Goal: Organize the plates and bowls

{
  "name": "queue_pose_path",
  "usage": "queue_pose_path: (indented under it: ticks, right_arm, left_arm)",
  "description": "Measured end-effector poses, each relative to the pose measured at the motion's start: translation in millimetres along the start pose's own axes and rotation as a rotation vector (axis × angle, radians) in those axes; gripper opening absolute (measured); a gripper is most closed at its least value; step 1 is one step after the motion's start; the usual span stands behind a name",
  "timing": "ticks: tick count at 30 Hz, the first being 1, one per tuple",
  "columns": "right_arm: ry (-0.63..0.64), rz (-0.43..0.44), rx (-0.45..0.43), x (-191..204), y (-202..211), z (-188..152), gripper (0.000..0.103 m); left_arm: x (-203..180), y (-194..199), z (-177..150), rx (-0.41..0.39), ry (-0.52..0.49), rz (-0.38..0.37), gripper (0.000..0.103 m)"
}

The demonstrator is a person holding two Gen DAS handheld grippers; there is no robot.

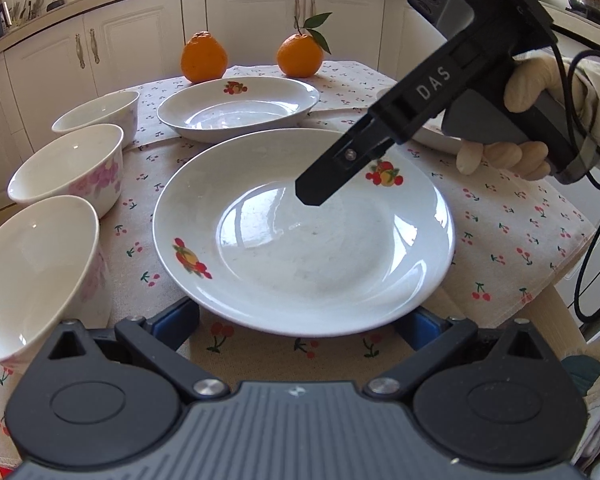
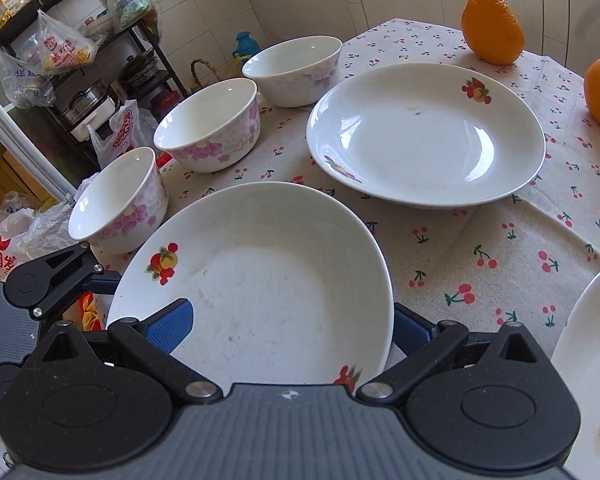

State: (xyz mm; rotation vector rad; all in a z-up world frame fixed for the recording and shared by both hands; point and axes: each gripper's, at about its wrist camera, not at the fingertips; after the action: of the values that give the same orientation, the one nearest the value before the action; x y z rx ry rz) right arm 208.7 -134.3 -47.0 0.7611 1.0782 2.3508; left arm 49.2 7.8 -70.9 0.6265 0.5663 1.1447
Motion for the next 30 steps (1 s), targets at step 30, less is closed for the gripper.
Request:
queue_pose_path:
  ticks: [30]
  right_arm:
    - [-0.024,0.144,-0.005,-16.8,2.6,18.3,0.103]
  left_arm:
    - [-3.6,-0.3,4.9,0.006,-0.02,-0.007,0.102]
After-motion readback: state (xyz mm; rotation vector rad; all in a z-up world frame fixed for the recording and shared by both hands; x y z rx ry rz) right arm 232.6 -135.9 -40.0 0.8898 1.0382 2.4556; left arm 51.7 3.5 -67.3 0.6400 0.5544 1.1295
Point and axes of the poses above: each gripper's, at about its wrist camera, not at the fingertips, and y roughly against the way its jaws point, x to its left, z to its top, and after that the axes turned 7 degrees about y, right-handed
